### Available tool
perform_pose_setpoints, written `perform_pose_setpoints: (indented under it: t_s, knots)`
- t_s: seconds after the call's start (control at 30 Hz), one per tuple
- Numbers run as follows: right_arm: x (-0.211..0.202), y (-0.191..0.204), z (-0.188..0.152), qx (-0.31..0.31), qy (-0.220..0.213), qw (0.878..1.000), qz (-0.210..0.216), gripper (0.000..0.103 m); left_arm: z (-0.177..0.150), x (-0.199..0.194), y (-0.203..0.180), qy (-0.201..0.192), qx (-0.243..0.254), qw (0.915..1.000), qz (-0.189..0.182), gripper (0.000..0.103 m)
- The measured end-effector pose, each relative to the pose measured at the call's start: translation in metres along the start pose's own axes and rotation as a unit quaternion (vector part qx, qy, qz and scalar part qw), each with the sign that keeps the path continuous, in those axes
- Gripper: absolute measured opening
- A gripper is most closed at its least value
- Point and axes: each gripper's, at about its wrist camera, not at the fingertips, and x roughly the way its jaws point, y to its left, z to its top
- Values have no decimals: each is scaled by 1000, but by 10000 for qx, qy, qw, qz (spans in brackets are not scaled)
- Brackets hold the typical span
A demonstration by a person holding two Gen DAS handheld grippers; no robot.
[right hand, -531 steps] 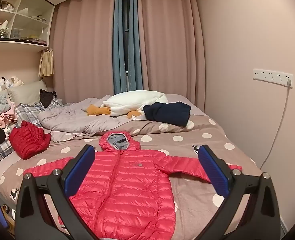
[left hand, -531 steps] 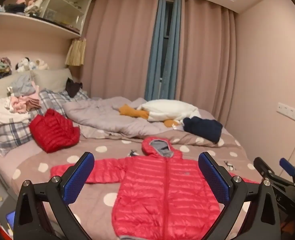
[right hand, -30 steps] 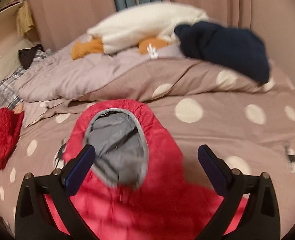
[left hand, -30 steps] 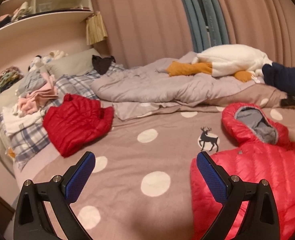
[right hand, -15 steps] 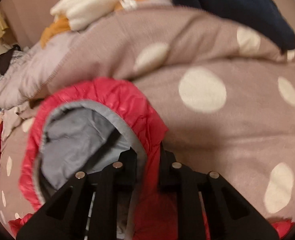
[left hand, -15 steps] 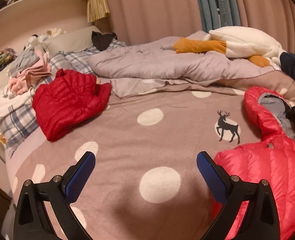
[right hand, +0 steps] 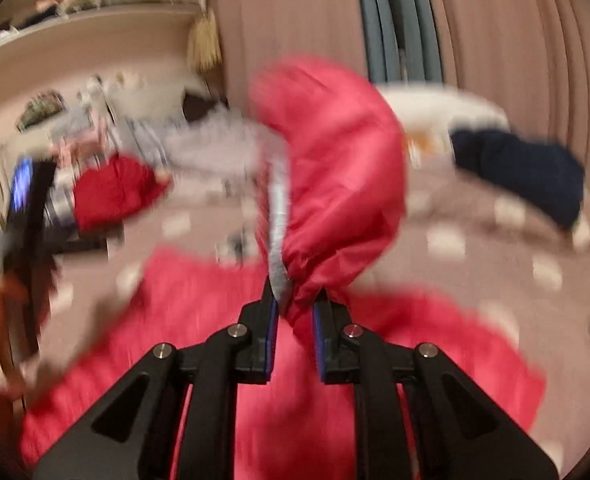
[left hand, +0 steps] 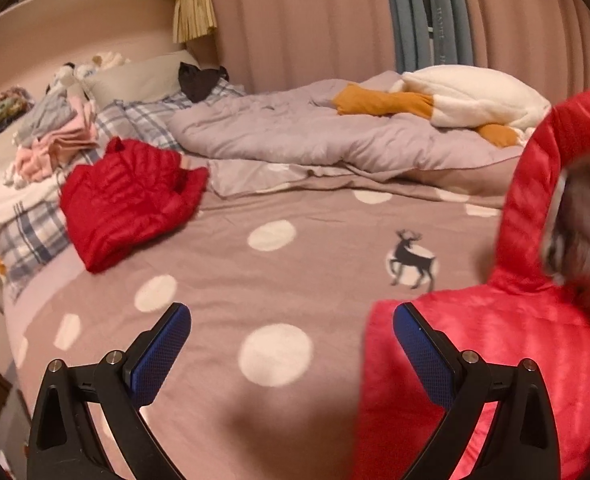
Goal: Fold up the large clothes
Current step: 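Grasp the hood with the right tool and fold it toward the hem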
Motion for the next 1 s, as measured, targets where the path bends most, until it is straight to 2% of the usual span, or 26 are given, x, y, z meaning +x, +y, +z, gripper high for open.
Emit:
perform_pose_setpoints:
  t_s: [0.07, 0.17, 0.2, 0.23, 0.3, 0.4, 0.47, 0.5, 0.57, 0.6, 0.63, 0.67, 0.7, 0.73, 0.77, 0.83, 0.9, 0.97, 1.0]
  knots:
    - [1, -7, -27, 235, 333, 9992, -58, 19, -2, 0, -8, 78, 39, 9999, -70, 100]
    - [-5, -21, -49, 777, 520, 9956, -12, 19, -8, -3, -20, 151, 75, 9997, -176, 100]
    - [-11, -26, -53, 1028, 519, 9933, -16, 23, -9, -3, -23, 204, 43, 9995, -247, 100]
    - [-16, -30, -54, 1162, 504, 9919, -33, 38, -10, -4, -25, 272, 10, 9991, -317, 100]
    - [-30, -40, -55, 1542, 351, 9874, -36, 54, -13, -7, -29, 420, -127, 9970, -637, 100]
    - [-49, -49, -50, 2052, 61, 9785, 183, 66, -16, -16, -28, 503, -485, 9918, -1066, 100]
    - [-53, -48, -44, 2415, 1, 9698, 330, 70, -18, -16, -29, 601, -800, 9844, -1450, 100]
    - [-47, -53, -40, 2520, -8, 9668, 419, 70, -19, -11, -33, 765, -858, 9778, -1754, 100]
    - [-34, -50, -38, 2908, -8, 9529, 865, 70, -26, 6, -43, 1163, -980, 9578, -2440, 99]
    - [-25, -43, -40, 3104, 61, 9433, 1179, 70, -33, 17, -51, 1439, -1043, 9482, -2632, 89]
    - [-12, -40, -41, 3207, 153, 9371, 1367, 69, -39, 26, -57, 1708, -1049, 9441, -2618, 65]
    - [2, -39, -44, 3286, 291, 9334, 1414, 66, -45, 31, -64, 1841, -985, 9440, -2553, 58]
    - [9, -37, -48, 3371, 446, 9303, 1374, 45, -48, 29, -70, 1730, -872, 9459, -2602, 50]
    - [15, -34, -51, 3407, 563, 9292, 1317, 11, -49, 26, -73, 1613, -784, 9470, -2666, 37]
    - [20, -32, -56, 3458, 752, 9276, 1200, 8, -49, 20, -76, 1549, -664, 9496, -2644, 33]
    - [10, -31, -59, 3413, 688, 9321, 1004, 8, -49, 3, -79, 1473, -371, 9541, -2581, 20]
    - [-18, -23, -56, 2887, 509, 9542, 602, 8, -54, -13, -76, 1385, -282, 9540, -2645, 19]
    - [-34, -14, -53, 2416, 488, 9681, 444, 8, -63, -29, -74, 1332, -202, 9532, -2708, 19]
    - [-38, -12, -53, 2246, 504, 9723, 411, 9, -69, -36, -74, 1258, -97, 9565, -2631, 19]
